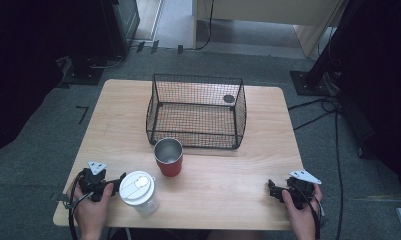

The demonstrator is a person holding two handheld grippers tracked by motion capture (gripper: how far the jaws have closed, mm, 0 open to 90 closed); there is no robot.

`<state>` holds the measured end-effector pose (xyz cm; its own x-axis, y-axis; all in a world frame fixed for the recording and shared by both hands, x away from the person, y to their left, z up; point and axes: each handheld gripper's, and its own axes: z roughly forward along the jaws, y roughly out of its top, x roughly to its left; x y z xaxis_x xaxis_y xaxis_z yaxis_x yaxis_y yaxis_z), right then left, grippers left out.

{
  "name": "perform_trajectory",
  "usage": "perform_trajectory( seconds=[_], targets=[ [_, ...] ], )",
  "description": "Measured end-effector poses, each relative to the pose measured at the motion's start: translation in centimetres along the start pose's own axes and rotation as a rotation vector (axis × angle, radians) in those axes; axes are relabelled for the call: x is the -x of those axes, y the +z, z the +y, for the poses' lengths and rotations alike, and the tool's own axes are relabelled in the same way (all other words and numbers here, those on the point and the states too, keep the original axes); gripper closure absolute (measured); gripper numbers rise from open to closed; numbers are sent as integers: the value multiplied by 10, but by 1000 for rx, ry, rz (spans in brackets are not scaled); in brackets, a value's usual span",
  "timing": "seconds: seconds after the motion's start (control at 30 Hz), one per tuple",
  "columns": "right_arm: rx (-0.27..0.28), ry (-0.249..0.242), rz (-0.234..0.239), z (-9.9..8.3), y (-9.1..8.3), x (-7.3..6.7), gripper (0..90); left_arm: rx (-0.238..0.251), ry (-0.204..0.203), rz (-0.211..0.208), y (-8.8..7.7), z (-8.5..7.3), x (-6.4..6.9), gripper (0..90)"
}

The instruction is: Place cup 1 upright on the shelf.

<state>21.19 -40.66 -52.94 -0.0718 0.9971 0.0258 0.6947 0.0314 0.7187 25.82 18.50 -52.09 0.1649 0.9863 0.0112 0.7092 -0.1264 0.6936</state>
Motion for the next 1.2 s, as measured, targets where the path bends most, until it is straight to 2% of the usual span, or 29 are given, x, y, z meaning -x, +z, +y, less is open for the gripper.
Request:
perform_trajectory(
  seconds=[0.2,0.27,0.33,0.63,0.83,1.03,1.2],
  targets=[
    [-4,28,-22,-1,-2,-4,0,0,0,0,0,0,0,0],
    [-8,26,4,0,-3,-6,0,0,0,0,0,0,0,0],
    [14,24,34,3,-9,-13,0,0,0,0,0,0,0,0],
    [90,3,70,22,-24,-36,0,1,1,0,0,0,0,0],
    [123,3,93,31,-28,-53,0,1,0,0,0,0,0,0],
    [145,-37,140,40,-28,-71,0,1,-1,0,0,0,0,0],
    [185,-60,169,46,-29,-88,0,1,0,0,0,0,0,0]
  ],
)
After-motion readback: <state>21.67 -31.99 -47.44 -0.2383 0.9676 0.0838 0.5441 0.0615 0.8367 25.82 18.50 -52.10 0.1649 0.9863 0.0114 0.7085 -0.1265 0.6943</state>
